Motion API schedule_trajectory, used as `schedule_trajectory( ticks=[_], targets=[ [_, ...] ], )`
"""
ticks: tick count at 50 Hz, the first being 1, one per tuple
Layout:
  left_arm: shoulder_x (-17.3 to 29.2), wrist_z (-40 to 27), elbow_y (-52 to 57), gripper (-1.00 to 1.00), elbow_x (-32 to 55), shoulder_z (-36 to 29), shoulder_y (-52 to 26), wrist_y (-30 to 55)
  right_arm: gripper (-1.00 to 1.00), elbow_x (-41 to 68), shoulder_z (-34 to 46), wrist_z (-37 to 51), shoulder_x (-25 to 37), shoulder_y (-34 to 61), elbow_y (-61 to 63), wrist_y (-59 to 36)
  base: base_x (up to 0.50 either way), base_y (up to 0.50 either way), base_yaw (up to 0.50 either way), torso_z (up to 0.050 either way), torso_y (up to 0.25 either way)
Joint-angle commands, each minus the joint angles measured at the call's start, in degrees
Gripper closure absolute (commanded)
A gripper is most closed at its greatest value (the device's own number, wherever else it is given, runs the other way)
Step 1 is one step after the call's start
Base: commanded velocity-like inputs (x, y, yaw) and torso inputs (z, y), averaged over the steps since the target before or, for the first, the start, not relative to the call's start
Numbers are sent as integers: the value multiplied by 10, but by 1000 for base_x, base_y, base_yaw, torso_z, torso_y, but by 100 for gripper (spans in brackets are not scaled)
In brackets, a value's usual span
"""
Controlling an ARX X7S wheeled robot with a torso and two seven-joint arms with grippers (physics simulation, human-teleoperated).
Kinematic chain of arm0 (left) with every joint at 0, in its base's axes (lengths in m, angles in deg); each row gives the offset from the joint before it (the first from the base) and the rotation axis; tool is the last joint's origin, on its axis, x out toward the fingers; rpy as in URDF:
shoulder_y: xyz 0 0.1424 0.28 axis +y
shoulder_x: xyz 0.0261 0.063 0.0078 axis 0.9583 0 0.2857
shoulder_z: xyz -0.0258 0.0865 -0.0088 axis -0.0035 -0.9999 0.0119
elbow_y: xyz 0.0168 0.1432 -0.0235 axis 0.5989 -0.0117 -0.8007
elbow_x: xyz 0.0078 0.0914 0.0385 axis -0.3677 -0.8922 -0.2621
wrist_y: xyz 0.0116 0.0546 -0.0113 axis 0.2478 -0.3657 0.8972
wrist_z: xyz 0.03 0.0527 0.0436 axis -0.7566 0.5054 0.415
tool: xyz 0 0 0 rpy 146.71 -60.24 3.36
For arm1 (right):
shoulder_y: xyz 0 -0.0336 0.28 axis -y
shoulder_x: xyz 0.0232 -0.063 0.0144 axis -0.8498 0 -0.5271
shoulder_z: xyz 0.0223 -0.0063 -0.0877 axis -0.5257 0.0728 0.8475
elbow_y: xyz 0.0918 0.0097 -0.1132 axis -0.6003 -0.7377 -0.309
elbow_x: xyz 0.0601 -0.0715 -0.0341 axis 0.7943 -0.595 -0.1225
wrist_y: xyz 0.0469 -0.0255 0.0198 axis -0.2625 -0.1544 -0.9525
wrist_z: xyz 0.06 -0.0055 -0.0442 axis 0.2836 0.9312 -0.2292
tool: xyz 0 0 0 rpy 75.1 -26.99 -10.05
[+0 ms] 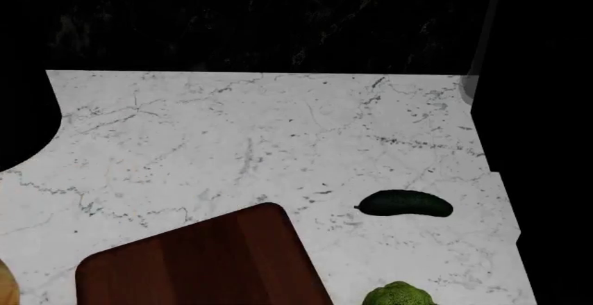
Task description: Clear the non-vegetable object off the cutting board and place the vegetables onto it.
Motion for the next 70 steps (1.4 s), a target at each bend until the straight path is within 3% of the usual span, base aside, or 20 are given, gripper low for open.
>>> schedule_trajectory(
  ticks=[1, 10, 18, 23, 29, 37, 38, 42, 46, 54, 70],
  targets=[
    [-18, -15, -5, -100, 23, 23, -46, 7, -100, -7, -13, -10, -9, -3, 5, 1, 0, 0, 0, 0, 0],
    [-38, -56, -15, -100, 80, 37, -117, 22, -100, 1, -15, -2, -7, -4, 8, -2, 0, 0, 0, 0, 0],
    [-57, -69, 21, -100, 120, 73, -168, -20, -100, 20, -18, 14, -1, 2, 9, -21, 0, 0, 0, 0, 0],
    [-43, -56, 37, -100, 93, 101, -179, -34, -100, 39, -17, 24, 3, 16, 6, -45, 0, 0, 0, 0, 0],
    [-36, -80, 57, -100, 98, 140, -244, -38, -100, 41, -4, 22, 5, 41, -6, -64, 0, 0, 0, 0, 0],
    [29, -73, 193, -100, 90, 194, -226, -149, -100, 44, 8, 3, 4, 55, -23, -69, 0, 0, 0, 0, 0],
    [32, -88, 212, -100, 59, 189, -228, -125, -100, 49, 1, -14, 5, 53, -20, -58, 0, 0, 0, 0, 0],
    [74, -57, 277, -100, 11, 189, -159, -198, -100, 30, 29, -35, 10, 65, -20, -67, 0, 0, 0, 0, 0],
    [105, -32, 295, -100, -21, 192, -136, -220, -100, -10, 77, -91, 15, 85, -29, -65, 0, 0, 0, 0, 0],
    [175, 39, 325, -100, -72, 174, -76, -312, -100, -107, 221, -235, 6, 141, -59, -54, 0, 0, 0, 0, 0],
    [156, 35, 323, -100, -72, 185, -74, -309, -100, -225, 393, -427, -13, 214, -116, 21, 0, 0, 0, 0, 0]
  ],
)
